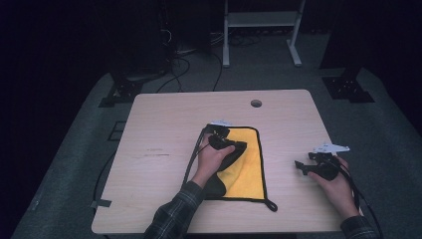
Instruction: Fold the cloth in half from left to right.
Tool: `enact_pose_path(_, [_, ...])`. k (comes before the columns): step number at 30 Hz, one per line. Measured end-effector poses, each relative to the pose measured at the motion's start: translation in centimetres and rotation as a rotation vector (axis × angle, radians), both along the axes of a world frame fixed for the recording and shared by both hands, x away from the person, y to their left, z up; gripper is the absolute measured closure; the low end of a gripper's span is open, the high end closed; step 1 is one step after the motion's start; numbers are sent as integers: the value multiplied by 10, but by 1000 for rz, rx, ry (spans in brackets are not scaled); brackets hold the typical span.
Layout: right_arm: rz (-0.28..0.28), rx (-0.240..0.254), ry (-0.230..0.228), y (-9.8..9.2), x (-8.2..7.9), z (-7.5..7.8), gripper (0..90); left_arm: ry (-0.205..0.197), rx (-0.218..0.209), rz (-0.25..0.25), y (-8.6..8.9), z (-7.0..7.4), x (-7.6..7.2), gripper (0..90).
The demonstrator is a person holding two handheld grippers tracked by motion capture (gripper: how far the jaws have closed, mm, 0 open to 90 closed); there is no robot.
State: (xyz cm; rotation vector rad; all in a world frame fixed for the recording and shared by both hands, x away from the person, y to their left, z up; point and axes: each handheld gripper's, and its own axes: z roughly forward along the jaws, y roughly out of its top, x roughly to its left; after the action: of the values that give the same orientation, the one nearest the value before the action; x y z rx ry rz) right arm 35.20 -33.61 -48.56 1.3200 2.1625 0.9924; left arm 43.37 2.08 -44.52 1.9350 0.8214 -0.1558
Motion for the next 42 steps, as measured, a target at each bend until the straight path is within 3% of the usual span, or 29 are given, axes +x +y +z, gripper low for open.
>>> enact_pose_path(10, [1,0,0,0,0,0,300,11,17,-26,-21,-1,7,890])
enact_pose_path(13, [2,0,0,0,0,0,300,31,18,-36,-27,-5,9,890])
enact_pose_path(22, [3,0,0,0,0,0,298,53,79,-48,-51,-17,14,890])
enact_pose_path(28, [7,0,0,0,0,0,298,63,120,-32,-56,-29,17,888])
enact_pose_path(32, [8,-1,-1,0,0,0,298,44,127,-33,-59,-30,15,844])
enact_pose_path(36, [11,-1,0,0,0,0,298,-12,106,-22,-53,-16,10,657])
enact_pose_path(40, [11,-1,-1,0,0,0,298,-54,94,-4,-37,-1,5,520])
enact_pose_path(42, [10,0,0,0,0,0,298,-82,112,6,-24,4,3,513])
